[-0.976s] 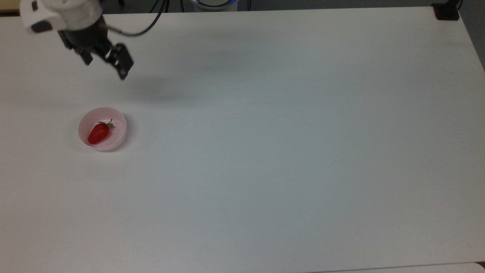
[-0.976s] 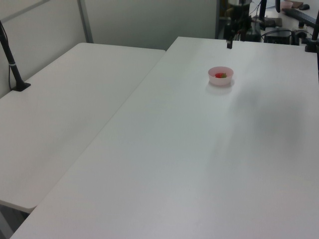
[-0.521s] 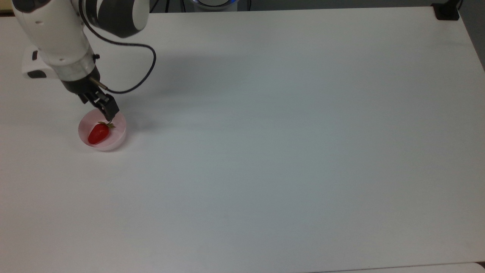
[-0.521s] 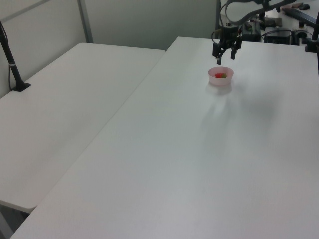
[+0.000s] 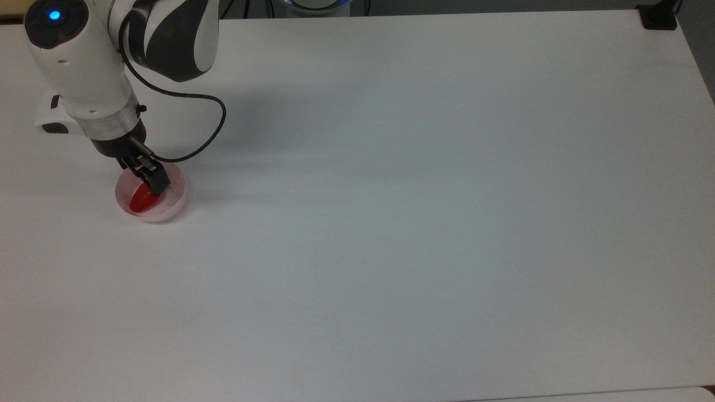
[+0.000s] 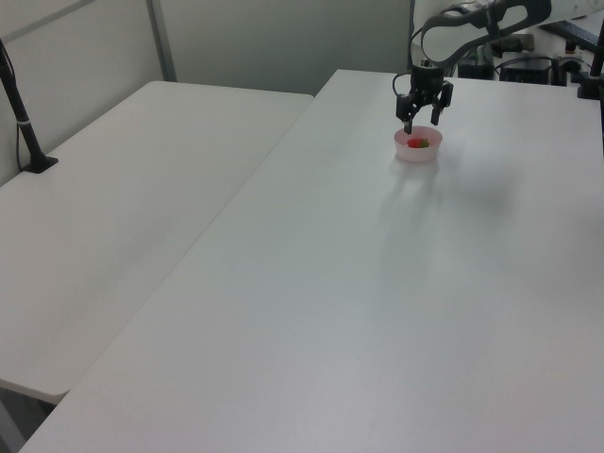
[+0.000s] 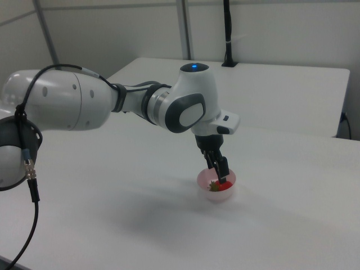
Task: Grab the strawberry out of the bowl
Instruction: 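Lower the gripper into the bowl and close on the red strawberry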
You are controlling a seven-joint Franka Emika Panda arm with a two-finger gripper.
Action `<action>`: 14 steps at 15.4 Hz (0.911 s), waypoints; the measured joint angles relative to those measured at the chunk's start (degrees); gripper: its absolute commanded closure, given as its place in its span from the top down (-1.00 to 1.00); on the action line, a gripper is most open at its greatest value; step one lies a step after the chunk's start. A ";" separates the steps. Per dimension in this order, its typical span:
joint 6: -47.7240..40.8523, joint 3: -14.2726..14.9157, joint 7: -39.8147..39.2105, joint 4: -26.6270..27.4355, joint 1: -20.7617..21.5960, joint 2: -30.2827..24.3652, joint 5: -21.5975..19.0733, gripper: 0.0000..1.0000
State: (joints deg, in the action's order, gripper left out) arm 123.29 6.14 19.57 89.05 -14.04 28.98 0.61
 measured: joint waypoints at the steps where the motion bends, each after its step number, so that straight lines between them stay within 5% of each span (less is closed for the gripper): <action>1: 0.52 -0.03 0.27 0.00 0.00 0.34 -0.01 0.64; 14: 4.69 -0.36 0.91 -0.05 0.06 3.51 -0.04 0.50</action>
State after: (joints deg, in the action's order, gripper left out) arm 127.98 5.78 20.48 88.99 -13.98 32.49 0.57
